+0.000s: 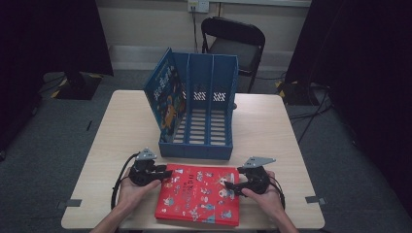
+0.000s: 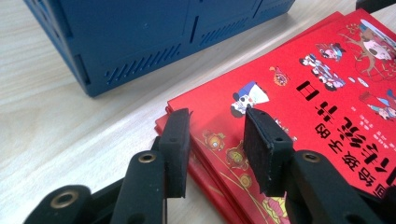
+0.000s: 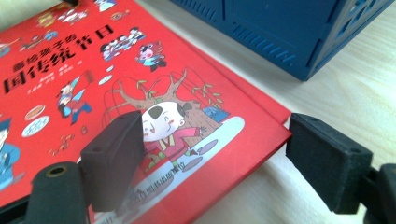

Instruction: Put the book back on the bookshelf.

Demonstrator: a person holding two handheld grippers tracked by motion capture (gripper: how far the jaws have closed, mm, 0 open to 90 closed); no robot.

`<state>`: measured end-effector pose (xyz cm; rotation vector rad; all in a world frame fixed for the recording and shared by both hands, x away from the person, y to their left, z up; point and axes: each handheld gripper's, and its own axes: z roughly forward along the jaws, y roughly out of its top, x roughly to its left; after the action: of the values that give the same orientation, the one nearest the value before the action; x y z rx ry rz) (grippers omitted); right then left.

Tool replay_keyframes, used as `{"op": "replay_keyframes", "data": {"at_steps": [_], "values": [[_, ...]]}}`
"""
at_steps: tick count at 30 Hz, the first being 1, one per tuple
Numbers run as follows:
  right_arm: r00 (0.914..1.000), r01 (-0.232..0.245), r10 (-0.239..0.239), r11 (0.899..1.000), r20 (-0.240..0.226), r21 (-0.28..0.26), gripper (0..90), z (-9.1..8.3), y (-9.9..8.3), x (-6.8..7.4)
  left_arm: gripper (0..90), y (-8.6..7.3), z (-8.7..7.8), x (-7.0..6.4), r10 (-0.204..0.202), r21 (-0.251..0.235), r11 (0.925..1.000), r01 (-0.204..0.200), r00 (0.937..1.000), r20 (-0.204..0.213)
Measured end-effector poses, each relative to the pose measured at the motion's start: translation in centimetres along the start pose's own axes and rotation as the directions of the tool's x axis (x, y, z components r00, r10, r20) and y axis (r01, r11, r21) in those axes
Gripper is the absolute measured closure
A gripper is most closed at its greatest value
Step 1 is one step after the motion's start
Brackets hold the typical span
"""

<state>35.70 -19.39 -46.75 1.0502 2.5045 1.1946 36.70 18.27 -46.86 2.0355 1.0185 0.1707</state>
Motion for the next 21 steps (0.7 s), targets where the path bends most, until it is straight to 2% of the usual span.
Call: {"op": "replay_keyframes", "data": {"at_steps": [5,11,13,14,16,18,21], "values": [[1.0000,0.006,-0.006,1.000,0.001,0.006,19.2,-0.6,-0.4,0.1,61.3,0.2,0.5,-0.2,0.018,-0.012,0.9998,-0.018,0.9998,-0.003],[0.9999,0.010,-0.010,1.000,-0.011,0.017,19.5,-1.2,-0.8,-0.1,60.8,0.2,0.9,-0.4,0.006,-0.037,0.9993,-0.007,1.0000,-0.003],[0.9999,0.010,-0.010,1.000,-0.005,0.014,20.5,-1.2,-0.8,-0.2,61.7,0.2,0.7,-0.5,0.015,-0.027,0.9995,-0.015,0.9998,-0.014],[0.9999,0.015,-0.015,1.000,0.007,0.009,21.0,-1.1,-0.6,-0.2,63.0,0.2,0.6,-0.6,0.006,-0.024,0.9997,-0.007,0.9999,-0.014],[0.9996,0.021,-0.022,1.000,0.018,0.004,22.7,-0.7,-0.1,-0.3,61.2,0.0,0.3,-0.9,-0.006,-0.002,1.0000,0.006,1.0000,0.003],[0.9994,0.031,-0.031,1.000,0.015,0.005,23.8,-0.1,0.4,-0.3,59.1,-0.2,-0.1,-1.1,0.001,0.020,0.9998,-0.001,0.9999,0.012],[0.9989,0.044,-0.044,0.999,-0.019,0.006,28.3,0.4,0.8,0.1,59.4,-0.4,-0.3,-1.3,0.003,0.023,0.9997,-0.003,0.9999,0.016]]}}
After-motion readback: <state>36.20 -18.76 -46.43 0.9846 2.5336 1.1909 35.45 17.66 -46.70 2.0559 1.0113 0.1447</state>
